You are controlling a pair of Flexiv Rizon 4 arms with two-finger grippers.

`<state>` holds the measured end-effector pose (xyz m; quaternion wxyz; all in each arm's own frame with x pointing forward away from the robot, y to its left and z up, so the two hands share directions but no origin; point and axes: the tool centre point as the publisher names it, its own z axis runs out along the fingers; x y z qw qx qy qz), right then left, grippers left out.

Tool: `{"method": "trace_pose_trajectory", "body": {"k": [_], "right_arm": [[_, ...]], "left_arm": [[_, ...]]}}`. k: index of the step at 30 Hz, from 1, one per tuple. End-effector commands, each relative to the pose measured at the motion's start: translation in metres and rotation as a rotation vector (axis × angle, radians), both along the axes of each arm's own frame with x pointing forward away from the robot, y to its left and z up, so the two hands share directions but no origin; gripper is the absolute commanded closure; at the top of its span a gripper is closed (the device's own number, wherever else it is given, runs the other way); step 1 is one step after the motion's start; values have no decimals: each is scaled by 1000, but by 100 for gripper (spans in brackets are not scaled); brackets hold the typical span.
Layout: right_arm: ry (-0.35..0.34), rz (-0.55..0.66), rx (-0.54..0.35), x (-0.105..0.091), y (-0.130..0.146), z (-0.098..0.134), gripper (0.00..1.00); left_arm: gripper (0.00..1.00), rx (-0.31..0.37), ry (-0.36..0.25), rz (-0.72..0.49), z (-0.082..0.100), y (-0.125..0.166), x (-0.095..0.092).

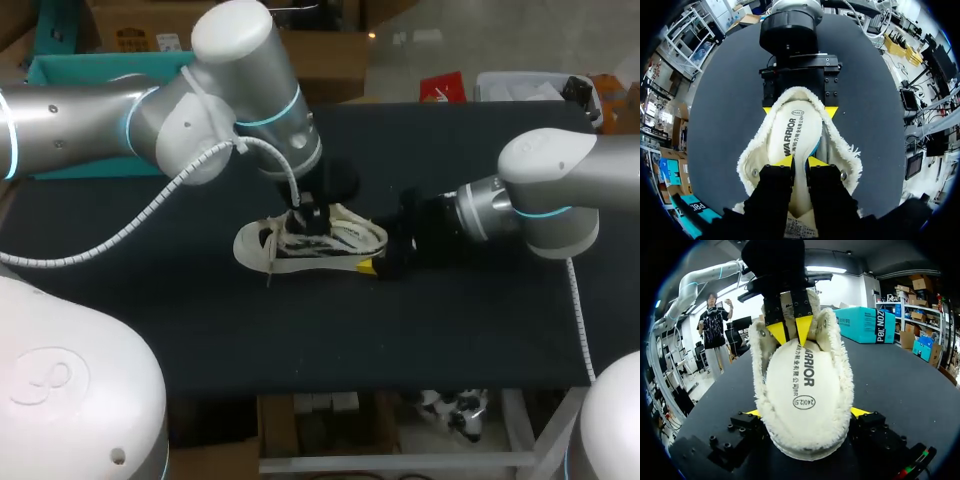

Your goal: Open the shoe tongue, take the insole out of the shoe, put the insole back into the shoe, and pack the shoe into the shoebox

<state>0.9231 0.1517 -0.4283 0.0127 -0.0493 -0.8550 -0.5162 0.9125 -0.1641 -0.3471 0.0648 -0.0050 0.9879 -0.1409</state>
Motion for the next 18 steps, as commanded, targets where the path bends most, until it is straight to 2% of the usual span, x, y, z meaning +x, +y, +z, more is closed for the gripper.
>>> {"method": "trace_pose_trajectory", "body": {"k": [1, 10, 18], "right_arm": [[-2, -3, 3, 0, 1, -5, 100], [-2, -3, 3, 0, 1, -5, 100], [-2, -3, 3, 0, 1, -5, 100]], "left_arm": [[100, -24, 0, 0, 14, 3, -12], [100, -110, 22, 4, 27, 1, -18], [100, -232, 67, -35, 53, -5, -28]]}}
